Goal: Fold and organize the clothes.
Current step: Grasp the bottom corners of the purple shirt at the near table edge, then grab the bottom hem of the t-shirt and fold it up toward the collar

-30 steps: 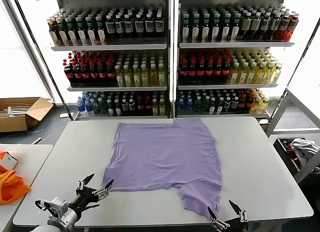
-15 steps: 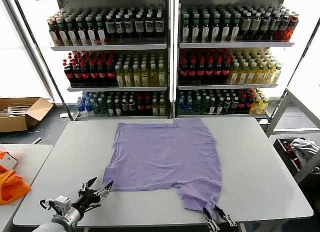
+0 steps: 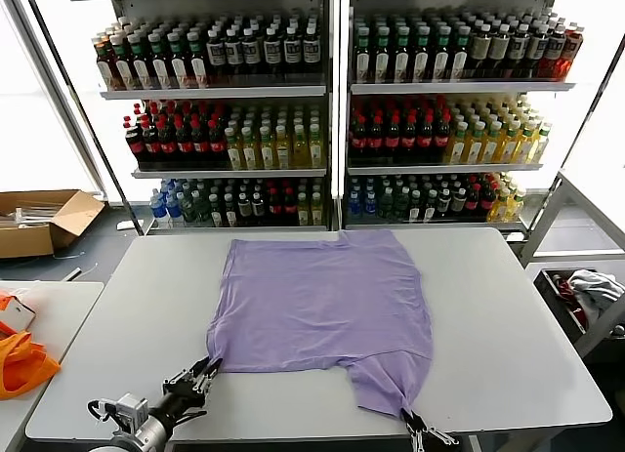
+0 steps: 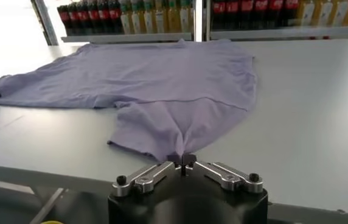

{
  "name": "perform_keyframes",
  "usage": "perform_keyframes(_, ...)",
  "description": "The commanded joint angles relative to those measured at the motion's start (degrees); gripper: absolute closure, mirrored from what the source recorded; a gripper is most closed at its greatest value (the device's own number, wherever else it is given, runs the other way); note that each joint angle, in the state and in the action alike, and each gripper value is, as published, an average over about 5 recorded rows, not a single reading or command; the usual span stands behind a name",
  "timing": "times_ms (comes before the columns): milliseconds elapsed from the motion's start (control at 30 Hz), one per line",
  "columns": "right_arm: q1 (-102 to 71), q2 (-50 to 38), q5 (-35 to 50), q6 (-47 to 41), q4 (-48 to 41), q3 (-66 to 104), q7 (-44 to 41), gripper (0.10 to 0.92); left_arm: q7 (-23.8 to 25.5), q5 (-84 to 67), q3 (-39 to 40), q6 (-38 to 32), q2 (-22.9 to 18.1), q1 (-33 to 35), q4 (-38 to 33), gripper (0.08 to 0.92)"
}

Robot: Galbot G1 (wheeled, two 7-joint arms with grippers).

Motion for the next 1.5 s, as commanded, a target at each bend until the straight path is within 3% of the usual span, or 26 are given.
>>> perform_keyframes(33,-0.07,-0.58,0.33,2.18,0.92,1.21,-2.11,0.910,-0.32,0.68,-0.25,-0.52,0.41,1.40,-2.27,0.794)
perform_keyframes(233,-0.35,-1.05,0.05,5.82,1.73,3.00,-4.26,0.910,-0.11,0.87,-1.01,-0.94,-0.37,2.72,-4.68,0.906)
perform_keyframes(467,-1.49,-1.39,-1.88,6.64,4.33,4.22,-4.72,0.910,0.58,1.20,-2.47,-2.06,-1.98,5.24,-7.66,0.912)
perform_keyframes(767,-9.70,-2.26,-2.43,7.44,9.23,7.23,-5.36,0.910,-0.25,1.36,-6.14,-1.64,-4.19,14.41,-14.42,0.912)
perform_keyframes(1100,-21.79,-1.14,-1.30,13.74,14.01,10.49,-7.09,0.910,0.62,1.96,-8.48,2.13,-2.52,21.79,-22.77,0.912)
perform_keyframes(1300,-15.33,-1.55,0.05,14.69,12.20,9.60,-6.77,0.910,2.85,2.28,-8.58,3.20,1.47,18.79,-22.54,0.912)
perform_keyframes(1500,-2.89,-4.90,5.50,12.31,10.11,8.16,-3.38,0.910,3.37,-0.13,-6.57,5.63,6.82,7.85,-19.01,0.912)
